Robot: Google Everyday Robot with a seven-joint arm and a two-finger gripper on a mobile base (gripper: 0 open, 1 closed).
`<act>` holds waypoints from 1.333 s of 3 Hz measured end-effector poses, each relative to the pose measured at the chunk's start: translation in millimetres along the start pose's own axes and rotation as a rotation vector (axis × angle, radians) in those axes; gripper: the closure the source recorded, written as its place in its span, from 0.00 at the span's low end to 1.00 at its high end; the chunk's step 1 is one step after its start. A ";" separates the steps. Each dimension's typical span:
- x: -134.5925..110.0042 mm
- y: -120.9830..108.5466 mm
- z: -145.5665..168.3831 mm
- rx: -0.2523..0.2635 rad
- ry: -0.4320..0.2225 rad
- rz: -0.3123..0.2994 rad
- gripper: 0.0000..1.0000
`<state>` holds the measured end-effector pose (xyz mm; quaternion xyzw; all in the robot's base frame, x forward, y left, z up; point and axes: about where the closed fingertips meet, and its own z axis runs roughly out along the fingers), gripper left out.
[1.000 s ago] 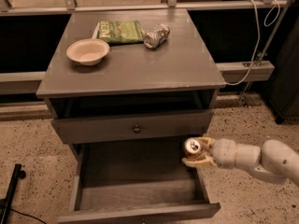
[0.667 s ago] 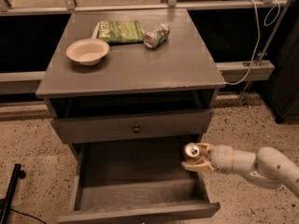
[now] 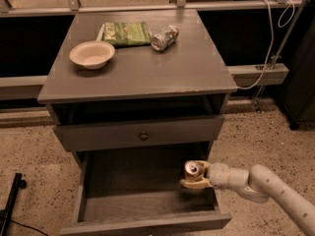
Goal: Place orange can into middle drawer
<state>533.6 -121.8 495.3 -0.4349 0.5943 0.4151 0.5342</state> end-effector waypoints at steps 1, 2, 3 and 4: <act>12.0 6.9 18.4 -0.100 0.013 -0.004 0.82; 11.9 8.5 22.1 -0.118 0.012 -0.005 0.58; 11.9 8.5 22.1 -0.118 0.012 -0.005 0.27; 11.9 8.5 22.2 -0.118 0.012 -0.005 0.04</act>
Offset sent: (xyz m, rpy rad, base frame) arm -0.0022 0.0183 -0.0130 -0.0082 0.0071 0.0983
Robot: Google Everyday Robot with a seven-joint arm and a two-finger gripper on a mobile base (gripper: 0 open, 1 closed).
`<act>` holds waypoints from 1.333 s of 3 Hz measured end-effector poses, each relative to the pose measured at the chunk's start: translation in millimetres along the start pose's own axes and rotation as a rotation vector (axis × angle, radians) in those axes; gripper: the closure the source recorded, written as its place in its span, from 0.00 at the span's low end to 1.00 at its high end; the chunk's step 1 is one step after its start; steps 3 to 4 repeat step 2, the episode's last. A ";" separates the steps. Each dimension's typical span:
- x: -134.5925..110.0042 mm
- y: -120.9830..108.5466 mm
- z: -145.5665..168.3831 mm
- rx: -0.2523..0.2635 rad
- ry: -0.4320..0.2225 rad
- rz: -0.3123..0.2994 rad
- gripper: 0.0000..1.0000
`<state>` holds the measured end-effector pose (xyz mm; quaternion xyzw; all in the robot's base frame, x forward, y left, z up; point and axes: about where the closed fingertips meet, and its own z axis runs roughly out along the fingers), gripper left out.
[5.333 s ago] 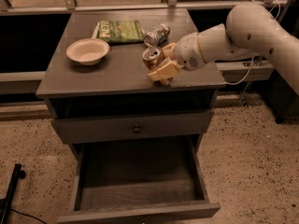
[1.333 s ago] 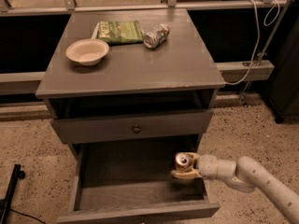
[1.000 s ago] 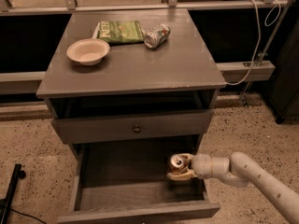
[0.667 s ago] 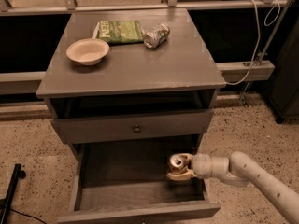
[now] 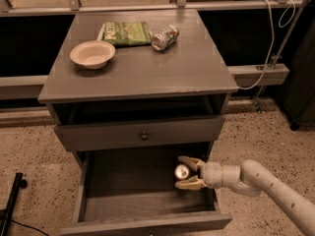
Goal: Place orange can into middle drawer
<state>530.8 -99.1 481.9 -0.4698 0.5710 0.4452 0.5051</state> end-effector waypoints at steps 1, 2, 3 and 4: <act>0.0 0.0 0.0 0.000 0.000 0.000 0.00; 0.0 0.0 0.0 0.000 0.000 0.000 0.00; 0.0 0.0 0.0 0.000 0.000 0.000 0.00; 0.0 0.0 0.0 0.000 0.000 0.000 0.00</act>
Offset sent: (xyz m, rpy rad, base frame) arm 0.0000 0.0000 0.0000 0.0000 0.0000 0.0000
